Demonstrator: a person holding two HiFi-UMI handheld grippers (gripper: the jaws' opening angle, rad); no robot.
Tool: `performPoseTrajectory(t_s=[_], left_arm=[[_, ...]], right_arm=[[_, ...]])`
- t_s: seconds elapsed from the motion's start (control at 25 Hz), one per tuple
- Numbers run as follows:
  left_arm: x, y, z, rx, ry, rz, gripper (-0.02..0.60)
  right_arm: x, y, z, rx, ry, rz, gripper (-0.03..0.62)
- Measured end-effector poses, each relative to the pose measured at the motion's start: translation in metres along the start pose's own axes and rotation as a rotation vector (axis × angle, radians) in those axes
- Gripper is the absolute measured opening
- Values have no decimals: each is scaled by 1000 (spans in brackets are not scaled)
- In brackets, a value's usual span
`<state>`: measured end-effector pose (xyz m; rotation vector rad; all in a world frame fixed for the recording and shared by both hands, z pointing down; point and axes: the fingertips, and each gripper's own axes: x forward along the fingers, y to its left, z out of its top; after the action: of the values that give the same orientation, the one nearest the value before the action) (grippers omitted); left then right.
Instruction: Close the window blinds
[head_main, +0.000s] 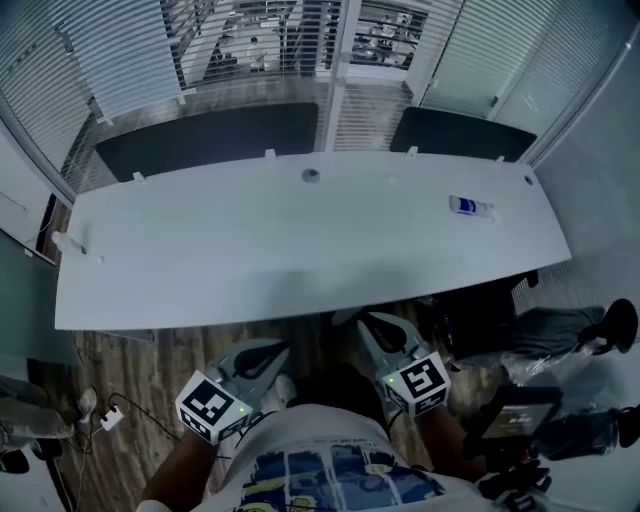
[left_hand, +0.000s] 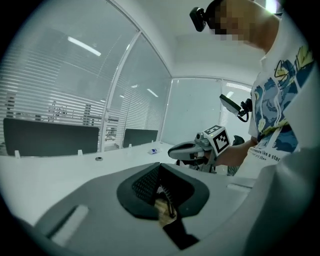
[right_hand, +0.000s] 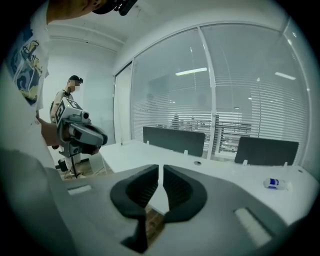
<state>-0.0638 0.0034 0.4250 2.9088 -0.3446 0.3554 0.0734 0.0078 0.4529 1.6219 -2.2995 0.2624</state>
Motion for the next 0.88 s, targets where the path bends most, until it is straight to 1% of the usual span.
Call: performPoseTrajectory(t_s=[0.08,0.16,0.24,0.44,0.64,0.72,0.88], left_arm=[[-1,12,0,-20,-6,8,2],[3,23,5,-29,-20,13,2],[6,39,13,-48,-32,33,2],[13,82,34,-90,-62,128,2],[19,114,56,-105,-75,231,2],[18,128,59,-113,-79,283,2],[16,151,57,-140,-89,368,2]], right_arm=[[16,-13,8,-13,4,-8,18],[33,-35,17,-29,4,-26,18],[55,-62,28,-31,-1,-42,17],[120,-138,61,-61,-1,-82,18],[174,-226,121,-107,-47,-160,43],[204,-255,142,-128,-58,-169,46],[265,-304,166,-158,-68,-184,48]])
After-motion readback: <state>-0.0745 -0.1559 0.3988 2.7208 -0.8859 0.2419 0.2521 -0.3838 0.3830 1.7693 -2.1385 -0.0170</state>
